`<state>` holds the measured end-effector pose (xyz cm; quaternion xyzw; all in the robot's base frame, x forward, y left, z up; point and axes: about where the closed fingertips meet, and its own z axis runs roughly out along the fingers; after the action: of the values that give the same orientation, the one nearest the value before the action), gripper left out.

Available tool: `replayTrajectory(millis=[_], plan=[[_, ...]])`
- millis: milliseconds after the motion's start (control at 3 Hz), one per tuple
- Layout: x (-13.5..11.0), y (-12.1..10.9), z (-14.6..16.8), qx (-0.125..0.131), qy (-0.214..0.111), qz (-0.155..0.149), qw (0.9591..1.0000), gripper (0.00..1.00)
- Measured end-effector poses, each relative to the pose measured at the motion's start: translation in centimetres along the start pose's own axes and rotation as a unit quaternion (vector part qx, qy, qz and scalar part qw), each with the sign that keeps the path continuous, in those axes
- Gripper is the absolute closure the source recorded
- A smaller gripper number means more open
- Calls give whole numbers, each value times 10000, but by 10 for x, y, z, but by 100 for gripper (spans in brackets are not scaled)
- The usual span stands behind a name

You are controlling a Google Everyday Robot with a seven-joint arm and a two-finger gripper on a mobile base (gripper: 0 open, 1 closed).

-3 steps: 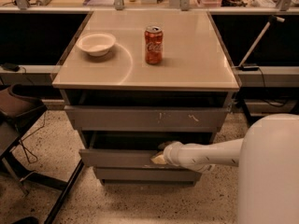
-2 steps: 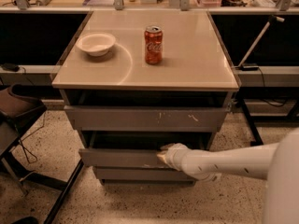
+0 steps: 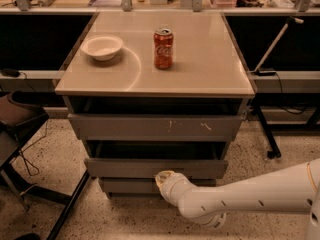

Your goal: Open middle drawer

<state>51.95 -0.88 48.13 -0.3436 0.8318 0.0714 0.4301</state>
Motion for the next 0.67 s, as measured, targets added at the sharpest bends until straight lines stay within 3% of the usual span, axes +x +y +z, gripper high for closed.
replayTrajectory(millis=[667], plan=[[0, 0, 0, -1, -2, -3, 10000, 37]])
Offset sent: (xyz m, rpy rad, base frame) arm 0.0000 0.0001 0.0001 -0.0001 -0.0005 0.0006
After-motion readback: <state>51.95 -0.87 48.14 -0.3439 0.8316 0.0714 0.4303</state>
